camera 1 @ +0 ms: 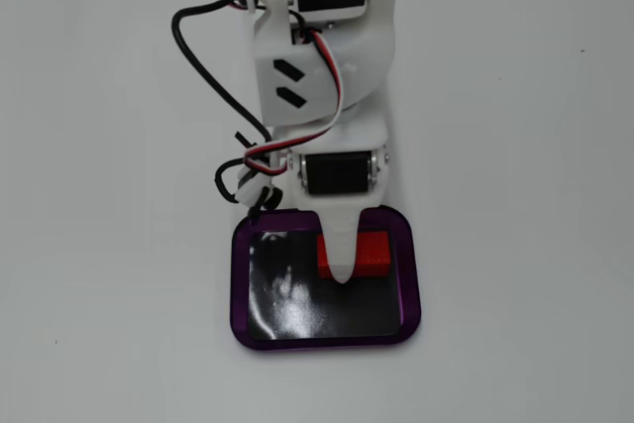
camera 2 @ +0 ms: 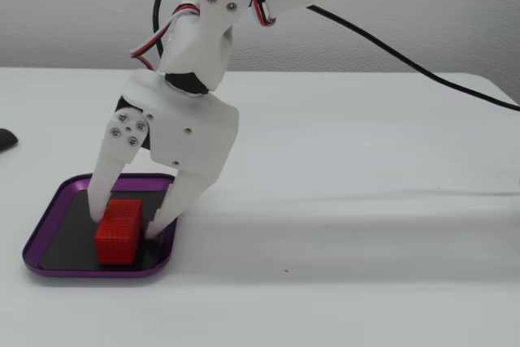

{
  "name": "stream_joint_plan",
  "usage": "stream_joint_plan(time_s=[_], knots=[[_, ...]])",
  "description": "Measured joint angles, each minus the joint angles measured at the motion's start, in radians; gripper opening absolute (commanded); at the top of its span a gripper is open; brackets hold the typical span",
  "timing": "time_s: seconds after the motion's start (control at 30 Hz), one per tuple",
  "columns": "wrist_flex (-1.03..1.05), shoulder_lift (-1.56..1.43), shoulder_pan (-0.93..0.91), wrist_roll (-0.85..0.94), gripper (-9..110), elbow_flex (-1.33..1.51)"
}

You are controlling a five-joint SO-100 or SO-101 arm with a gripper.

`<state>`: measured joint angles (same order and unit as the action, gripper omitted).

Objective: Remove the cube from the box.

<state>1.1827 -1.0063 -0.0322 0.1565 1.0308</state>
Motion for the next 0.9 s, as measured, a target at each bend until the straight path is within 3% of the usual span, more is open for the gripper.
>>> stream_joint_plan(time_s=[0.1,0.47,0.77,0.9], knots=[[-0.002,0.000,0.000,0.000,-1,0.000],[0.097,-0.043,0.002,0.000,0,-0.037],[0.184,-0.414,0.003,0.000,0,-0.084],[0.183,-0.592,0.002,0.018,0,0.037]])
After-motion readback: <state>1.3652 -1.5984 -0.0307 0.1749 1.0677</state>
